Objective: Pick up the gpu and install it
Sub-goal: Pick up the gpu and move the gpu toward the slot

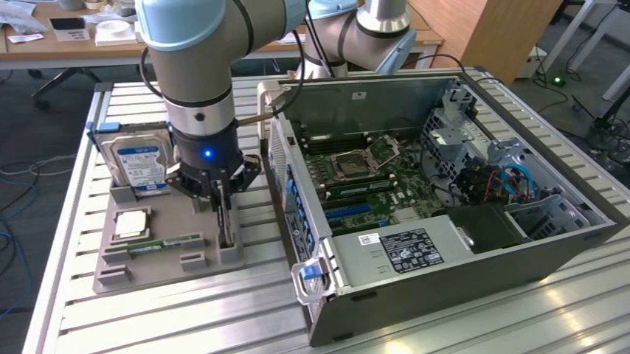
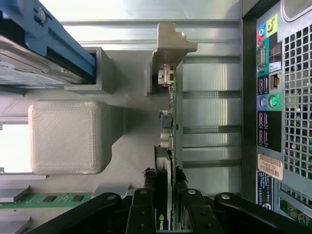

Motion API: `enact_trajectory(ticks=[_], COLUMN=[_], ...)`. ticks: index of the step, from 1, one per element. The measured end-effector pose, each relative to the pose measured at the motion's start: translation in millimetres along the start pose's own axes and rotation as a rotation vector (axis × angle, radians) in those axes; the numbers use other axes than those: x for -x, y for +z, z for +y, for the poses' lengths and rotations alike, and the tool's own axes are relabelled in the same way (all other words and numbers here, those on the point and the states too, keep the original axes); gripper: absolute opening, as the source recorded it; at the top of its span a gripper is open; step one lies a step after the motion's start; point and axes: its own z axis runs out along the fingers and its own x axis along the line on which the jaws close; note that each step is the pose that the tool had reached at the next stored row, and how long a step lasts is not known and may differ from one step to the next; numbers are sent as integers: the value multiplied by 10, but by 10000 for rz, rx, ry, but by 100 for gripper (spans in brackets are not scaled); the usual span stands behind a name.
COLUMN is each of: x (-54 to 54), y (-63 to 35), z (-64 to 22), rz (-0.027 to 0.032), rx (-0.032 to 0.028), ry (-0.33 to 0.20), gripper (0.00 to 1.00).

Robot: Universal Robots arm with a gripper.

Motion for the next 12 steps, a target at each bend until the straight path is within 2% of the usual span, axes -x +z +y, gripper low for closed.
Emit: enact_trajectory(ticks=[12], x=[0], y=[-7], z=[0], rz=[3], rx=[2], ry=[-81], gripper=[26])
